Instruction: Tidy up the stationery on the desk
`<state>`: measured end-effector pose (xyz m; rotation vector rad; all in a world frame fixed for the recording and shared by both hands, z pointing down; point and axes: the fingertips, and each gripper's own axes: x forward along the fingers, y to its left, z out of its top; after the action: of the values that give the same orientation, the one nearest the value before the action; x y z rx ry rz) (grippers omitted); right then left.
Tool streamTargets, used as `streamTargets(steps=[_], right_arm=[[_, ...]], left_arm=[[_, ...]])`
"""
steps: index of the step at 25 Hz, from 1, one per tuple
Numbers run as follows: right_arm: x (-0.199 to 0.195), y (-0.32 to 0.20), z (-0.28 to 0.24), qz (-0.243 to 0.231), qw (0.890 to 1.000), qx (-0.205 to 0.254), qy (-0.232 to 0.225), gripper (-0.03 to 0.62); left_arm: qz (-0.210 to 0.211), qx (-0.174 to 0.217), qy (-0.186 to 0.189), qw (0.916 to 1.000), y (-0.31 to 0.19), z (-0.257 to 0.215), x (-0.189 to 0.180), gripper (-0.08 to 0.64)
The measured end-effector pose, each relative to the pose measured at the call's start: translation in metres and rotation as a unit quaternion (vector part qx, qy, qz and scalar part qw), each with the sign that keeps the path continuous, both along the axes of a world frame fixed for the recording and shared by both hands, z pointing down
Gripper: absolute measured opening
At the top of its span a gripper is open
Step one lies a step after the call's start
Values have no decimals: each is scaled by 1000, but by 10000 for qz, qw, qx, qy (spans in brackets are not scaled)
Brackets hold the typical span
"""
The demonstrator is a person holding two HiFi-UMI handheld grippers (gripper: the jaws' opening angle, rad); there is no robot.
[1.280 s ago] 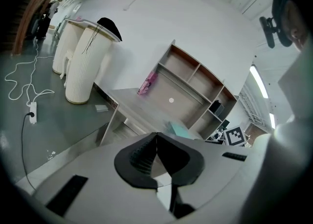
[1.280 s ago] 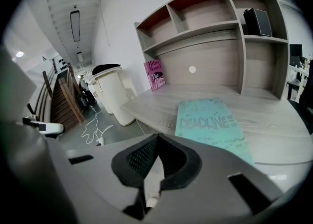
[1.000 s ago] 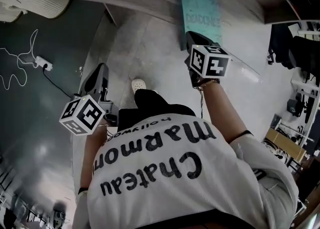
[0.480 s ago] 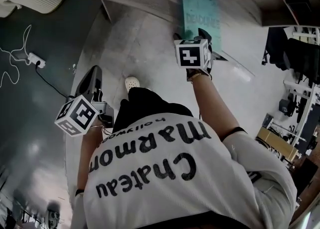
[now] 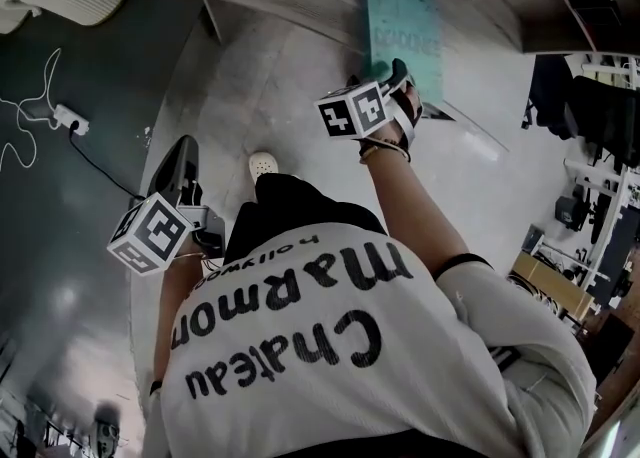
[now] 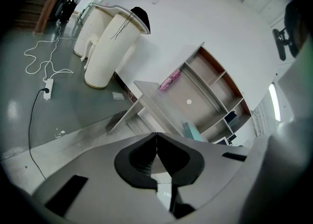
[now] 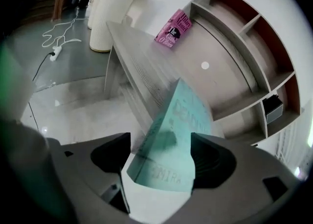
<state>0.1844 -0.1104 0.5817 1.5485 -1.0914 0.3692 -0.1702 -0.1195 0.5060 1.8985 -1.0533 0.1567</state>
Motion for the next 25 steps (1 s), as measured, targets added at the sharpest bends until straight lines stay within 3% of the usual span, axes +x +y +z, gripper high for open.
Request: streamTargets(steps=[8, 11, 15, 25], right_arm=[[7, 1, 5, -57, 9975, 139, 686, 357], [12, 7, 10, 33, 9971, 123, 751, 354], [21, 13, 6, 53, 9960, 167, 881, 303], [37, 25, -1, 76, 9957, 182, 906, 274]], left_arm=[[-31, -51, -50, 10000, 1, 2, -10, 15], [-65, -98, -83, 9999, 3, 6, -16, 15], [-58, -110, -86, 9999, 7, 5, -13, 15], [171, -59, -112, 9998, 8, 3, -1, 15]])
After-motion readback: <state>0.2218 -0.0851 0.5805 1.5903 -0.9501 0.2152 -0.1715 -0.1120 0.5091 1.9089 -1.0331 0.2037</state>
